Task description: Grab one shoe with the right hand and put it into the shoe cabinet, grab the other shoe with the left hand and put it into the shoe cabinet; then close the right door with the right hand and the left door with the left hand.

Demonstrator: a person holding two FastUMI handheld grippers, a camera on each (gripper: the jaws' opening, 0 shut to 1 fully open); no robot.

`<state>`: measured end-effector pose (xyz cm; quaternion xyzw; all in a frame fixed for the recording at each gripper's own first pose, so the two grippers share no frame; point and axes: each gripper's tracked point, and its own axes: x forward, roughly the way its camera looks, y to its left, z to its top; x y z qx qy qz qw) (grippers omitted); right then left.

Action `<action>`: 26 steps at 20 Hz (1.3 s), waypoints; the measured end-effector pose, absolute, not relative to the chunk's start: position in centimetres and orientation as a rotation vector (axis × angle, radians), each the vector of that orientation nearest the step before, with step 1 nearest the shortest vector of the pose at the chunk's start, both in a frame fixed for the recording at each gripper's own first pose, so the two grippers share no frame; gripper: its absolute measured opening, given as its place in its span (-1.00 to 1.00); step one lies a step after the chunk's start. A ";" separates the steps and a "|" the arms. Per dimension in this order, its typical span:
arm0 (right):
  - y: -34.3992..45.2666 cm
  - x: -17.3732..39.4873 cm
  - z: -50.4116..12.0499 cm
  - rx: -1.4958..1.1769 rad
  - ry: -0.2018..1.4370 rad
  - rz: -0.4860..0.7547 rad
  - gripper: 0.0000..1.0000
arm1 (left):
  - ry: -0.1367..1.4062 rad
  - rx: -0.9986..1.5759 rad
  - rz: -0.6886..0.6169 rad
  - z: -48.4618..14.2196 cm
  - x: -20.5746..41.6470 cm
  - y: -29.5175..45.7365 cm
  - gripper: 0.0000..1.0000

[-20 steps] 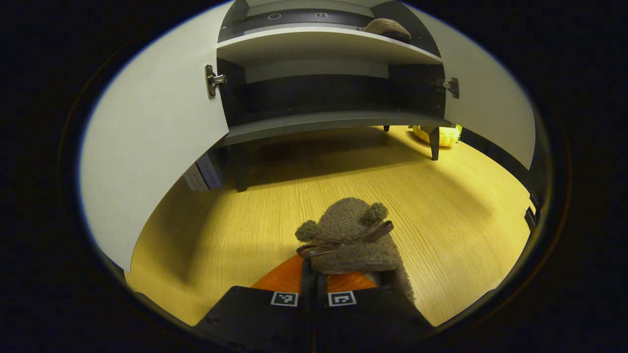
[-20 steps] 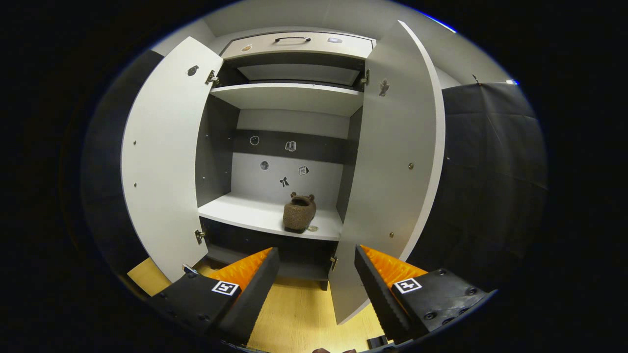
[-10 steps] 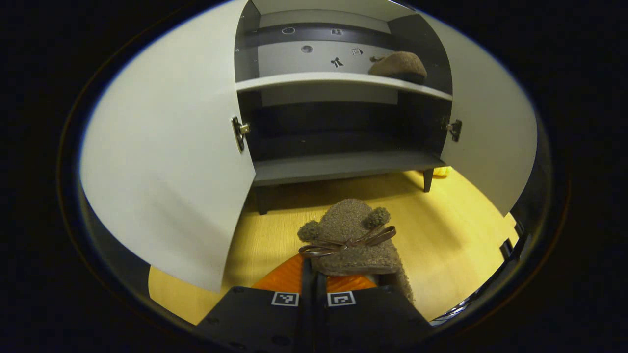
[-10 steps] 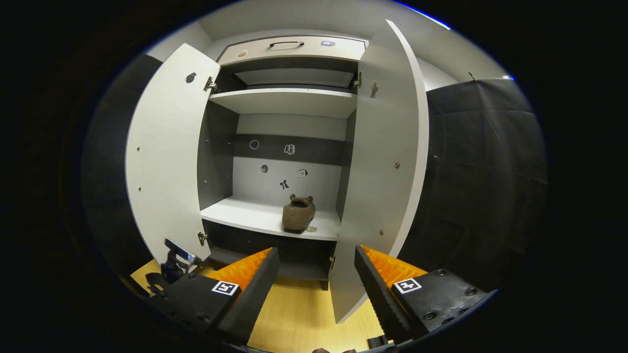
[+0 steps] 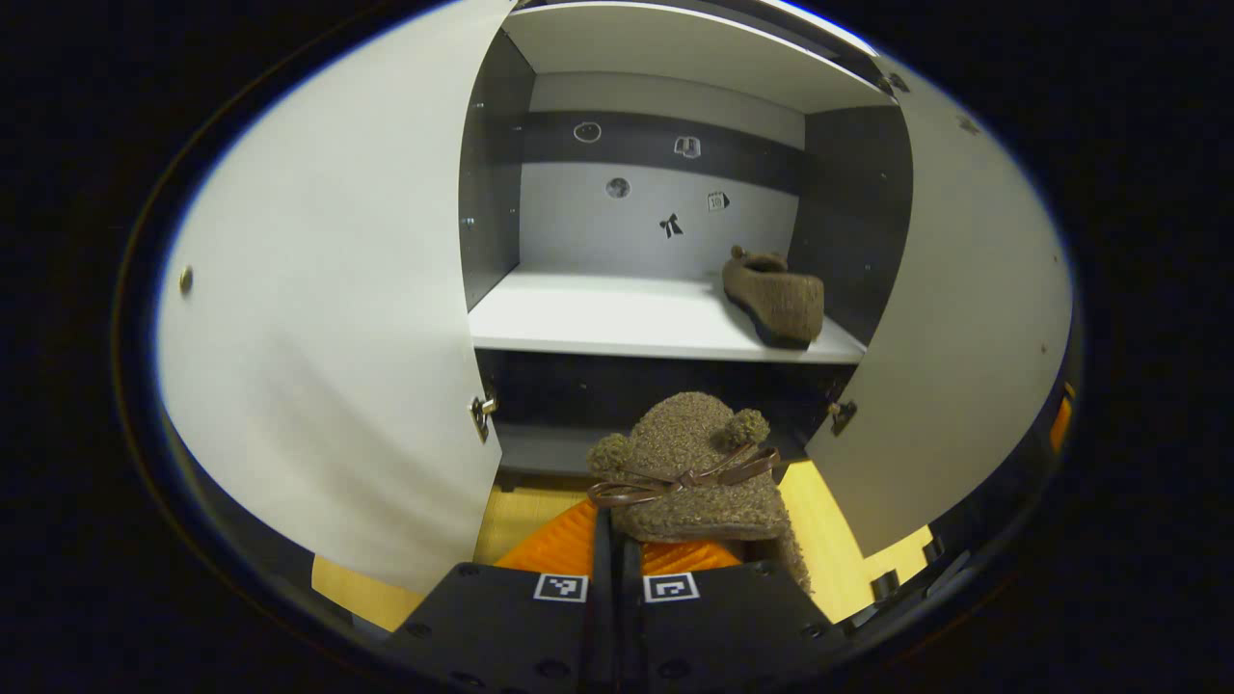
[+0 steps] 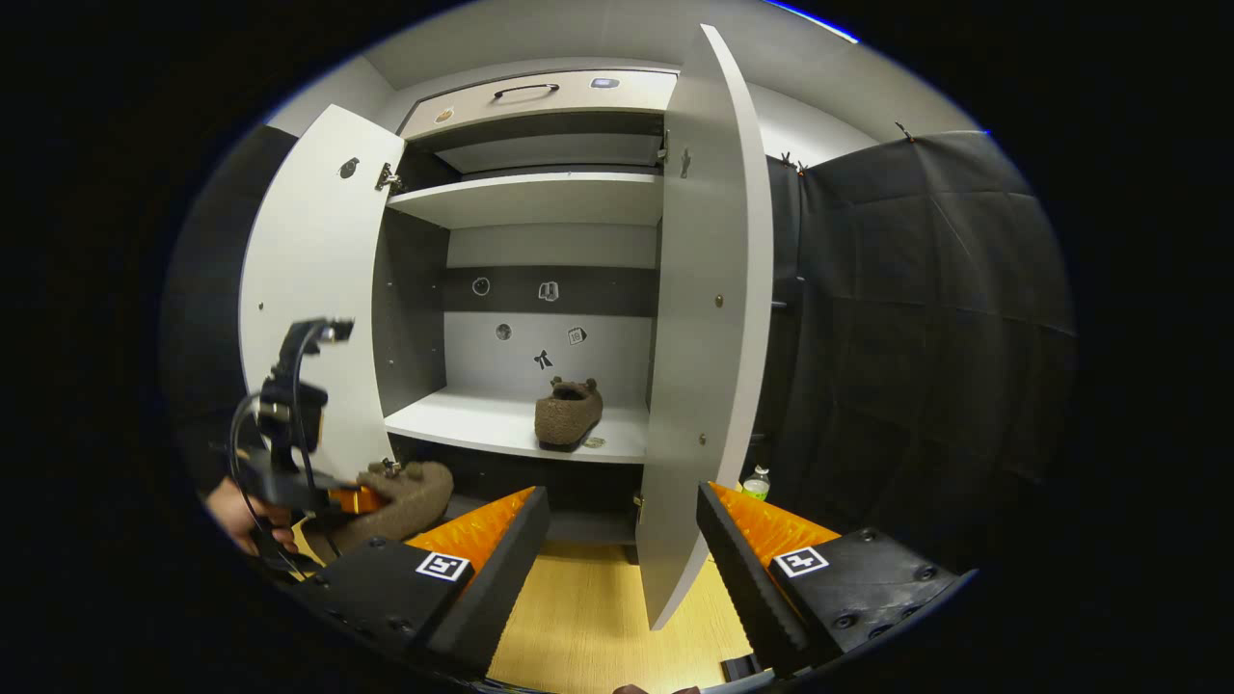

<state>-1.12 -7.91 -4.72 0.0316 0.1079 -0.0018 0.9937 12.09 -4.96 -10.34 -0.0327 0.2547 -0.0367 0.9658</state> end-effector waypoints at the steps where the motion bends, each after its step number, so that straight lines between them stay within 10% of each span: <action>1: -8.2 -1.2 -4.9 0.068 0.220 -0.006 0.96 | 0.497 -0.066 -0.063 -8.9 13.2 -5.0 -0.87; 26: -19.5 -1.1 -6.3 0.044 0.241 -0.161 0.96 | 0.462 0.122 0.158 -7.3 42.5 -3.5 -0.87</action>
